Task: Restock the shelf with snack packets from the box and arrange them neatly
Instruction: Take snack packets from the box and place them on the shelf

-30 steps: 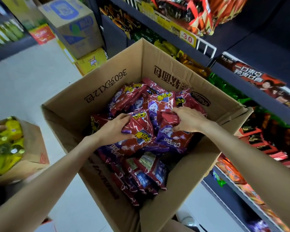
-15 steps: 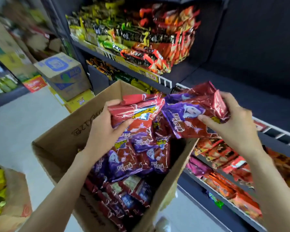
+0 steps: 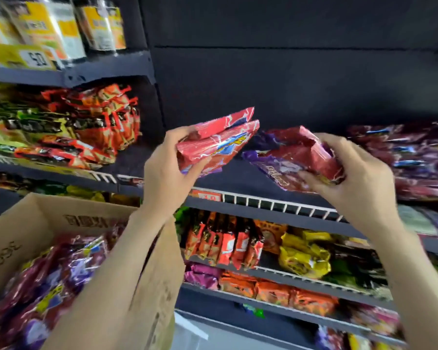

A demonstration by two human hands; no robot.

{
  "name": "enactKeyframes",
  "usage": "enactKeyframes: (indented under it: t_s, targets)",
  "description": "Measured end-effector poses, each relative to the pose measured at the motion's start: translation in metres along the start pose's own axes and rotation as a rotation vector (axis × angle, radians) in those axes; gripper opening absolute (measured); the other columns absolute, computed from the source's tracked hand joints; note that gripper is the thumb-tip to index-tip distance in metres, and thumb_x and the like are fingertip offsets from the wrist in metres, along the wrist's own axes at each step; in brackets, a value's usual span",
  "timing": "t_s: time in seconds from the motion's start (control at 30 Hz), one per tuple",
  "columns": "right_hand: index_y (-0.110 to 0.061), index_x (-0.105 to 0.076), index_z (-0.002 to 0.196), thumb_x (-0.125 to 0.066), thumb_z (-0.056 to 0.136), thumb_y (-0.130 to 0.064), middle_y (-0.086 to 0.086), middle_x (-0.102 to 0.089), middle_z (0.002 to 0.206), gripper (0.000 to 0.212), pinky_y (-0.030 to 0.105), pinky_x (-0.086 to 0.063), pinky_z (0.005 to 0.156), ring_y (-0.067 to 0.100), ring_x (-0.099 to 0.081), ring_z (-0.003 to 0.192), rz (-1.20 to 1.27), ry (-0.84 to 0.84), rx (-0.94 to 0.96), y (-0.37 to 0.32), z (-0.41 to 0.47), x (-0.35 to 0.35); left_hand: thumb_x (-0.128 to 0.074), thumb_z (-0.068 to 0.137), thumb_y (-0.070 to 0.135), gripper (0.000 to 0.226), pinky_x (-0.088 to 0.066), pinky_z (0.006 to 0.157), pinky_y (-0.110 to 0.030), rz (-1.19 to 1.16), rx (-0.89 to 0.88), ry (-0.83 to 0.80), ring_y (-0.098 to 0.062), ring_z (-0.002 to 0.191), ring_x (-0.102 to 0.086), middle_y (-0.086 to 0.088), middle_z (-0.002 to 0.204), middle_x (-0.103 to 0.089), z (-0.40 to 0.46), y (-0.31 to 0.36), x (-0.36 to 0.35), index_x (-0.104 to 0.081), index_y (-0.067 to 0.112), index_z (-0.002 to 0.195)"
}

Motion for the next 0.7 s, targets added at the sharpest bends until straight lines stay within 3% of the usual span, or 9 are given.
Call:
enactKeyframes:
  t_s: [0.1, 0.2, 0.37, 0.5, 0.7]
  targets:
    - [-0.022, -0.056, 0.125, -0.075, 0.078, -0.031, -0.001, -0.067, 0.107, 0.051, 0.027, -0.048, 0.063, 0.02, -0.065, 0.088, -0.173, -0.016, 0.078, 0.029, -0.002, 0.006, -0.075, 0.078, 0.029, 0.054, -0.05, 0.086, -0.035, -0.012, -0.04, -0.012, -0.021, 0.102, -0.06, 0.0, 0.115, -0.06, 0.016, 0.016, -0.049, -0.039, 0.026, 0.118]
    - [-0.02, -0.058, 0.123, -0.073, 0.079, -0.029, 0.002, -0.068, 0.105, 0.047, 0.032, -0.051, 0.063, 0.026, -0.066, 0.084, -0.294, -0.046, 0.174, 0.05, -0.008, -0.003, -0.075, 0.077, 0.033, 0.054, -0.052, 0.085, -0.046, -0.073, -0.024, -0.072, -0.022, 0.103, -0.06, -0.005, 0.115, -0.061, 0.029, 0.016, -0.094, -0.042, 0.024, 0.119]
    - [-0.017, -0.062, 0.115, -0.079, 0.067, -0.014, 0.008, -0.068, 0.104, 0.051, 0.037, -0.054, 0.068, 0.028, -0.066, 0.086, -0.468, -0.137, 0.232, 0.083, -0.019, -0.025, -0.075, 0.078, 0.031, 0.055, -0.054, 0.084, -0.044, -0.136, -0.046, -0.163, -0.018, 0.104, -0.062, -0.003, 0.117, -0.063, 0.044, 0.016, -0.159, -0.046, 0.015, 0.121]
    - [-0.019, -0.062, 0.116, -0.08, 0.065, -0.015, 0.007, -0.068, 0.106, 0.054, 0.038, -0.054, 0.076, 0.028, -0.067, 0.089, -0.527, -0.237, 0.207, 0.105, -0.03, -0.04, -0.076, 0.077, 0.027, 0.053, -0.054, 0.085, -0.043, -0.243, -0.041, -0.237, -0.015, 0.104, -0.061, 0.003, 0.115, -0.062, 0.047, 0.02, -0.208, -0.048, 0.014, 0.12]
    - [-0.02, -0.061, 0.119, -0.073, 0.072, -0.017, 0.012, -0.061, 0.117, 0.049, 0.042, -0.043, 0.088, 0.032, -0.055, 0.107, -0.644, -0.244, 0.148, 0.115, -0.04, -0.043, -0.074, 0.08, 0.017, 0.049, -0.051, 0.084, -0.018, -0.545, 0.111, -0.492, 0.002, 0.1, -0.06, 0.012, 0.111, -0.06, 0.021, 0.018, -0.264, -0.045, 0.018, 0.119]
Point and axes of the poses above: each hand's wrist, its own z-axis towards the middle knuckle, its own x-axis out of the back of the hand, y = z × x, the point moved 5 cm from there along z, towards the middle knuckle
